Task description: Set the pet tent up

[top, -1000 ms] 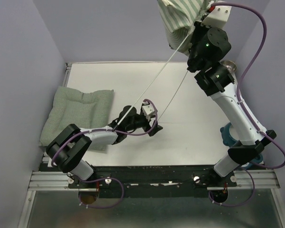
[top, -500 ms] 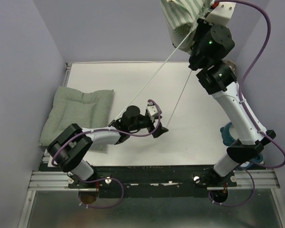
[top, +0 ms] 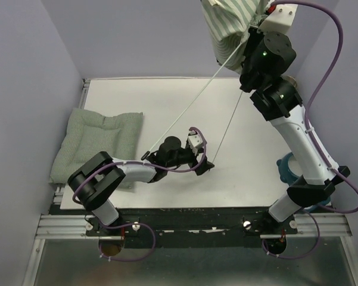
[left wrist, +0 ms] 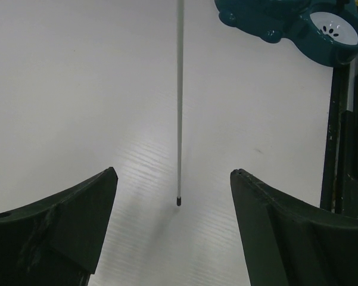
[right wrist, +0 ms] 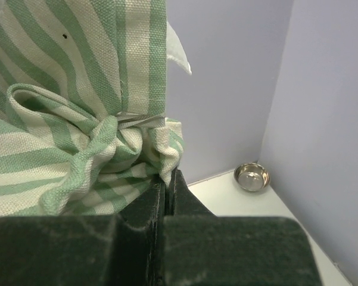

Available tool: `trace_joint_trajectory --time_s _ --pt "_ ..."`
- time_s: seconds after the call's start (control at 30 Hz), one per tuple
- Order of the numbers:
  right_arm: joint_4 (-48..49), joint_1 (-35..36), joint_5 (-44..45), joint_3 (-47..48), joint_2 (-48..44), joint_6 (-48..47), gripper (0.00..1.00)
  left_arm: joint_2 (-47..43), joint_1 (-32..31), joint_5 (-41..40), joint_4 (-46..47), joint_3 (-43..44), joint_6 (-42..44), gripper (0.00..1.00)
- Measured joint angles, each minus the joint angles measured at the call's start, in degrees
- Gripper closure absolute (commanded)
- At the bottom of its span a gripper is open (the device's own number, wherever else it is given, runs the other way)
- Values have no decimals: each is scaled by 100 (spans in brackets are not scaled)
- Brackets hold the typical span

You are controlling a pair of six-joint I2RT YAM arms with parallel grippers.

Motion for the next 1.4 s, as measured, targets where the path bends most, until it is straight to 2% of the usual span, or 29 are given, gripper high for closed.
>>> trace_joint_trajectory --time_s 0.17,0.23,0.3,0.37,0.5,0.7,0.87,1.13,1.4 --pt "-282 48 0 0 -149 170 99 389 -4 -7 122 28 15 14" --pt "-358 50 20 0 -199 186 99 629 -13 4 144 94 9 21" --pt "-435 46 103 0 -219 186 99 785 -26 48 179 114 13 38" --pt "-448 44 155 0 -219 195 99 846 -85 142 223 114 7 63" --pt "-476 22 225 -52 -238 221 99 817 -289 380 400 107 -22 98" --pt "-490 7 216 -560 -457 402 99 496 -564 566 256 -92 -247 100" --pt "-957 -37 -120 -754 -595 1064 96 -105 -636 601 -85 -452 -398 100" --pt "-1836 -9 -1491 -1128 -673 2201 91 -1379 -748 678 -579 -1056 -522 100" --pt "-2627 249 -2667 -1537 -378 2885 86 -2470 -835 739 -907 -1633 -1121 100"
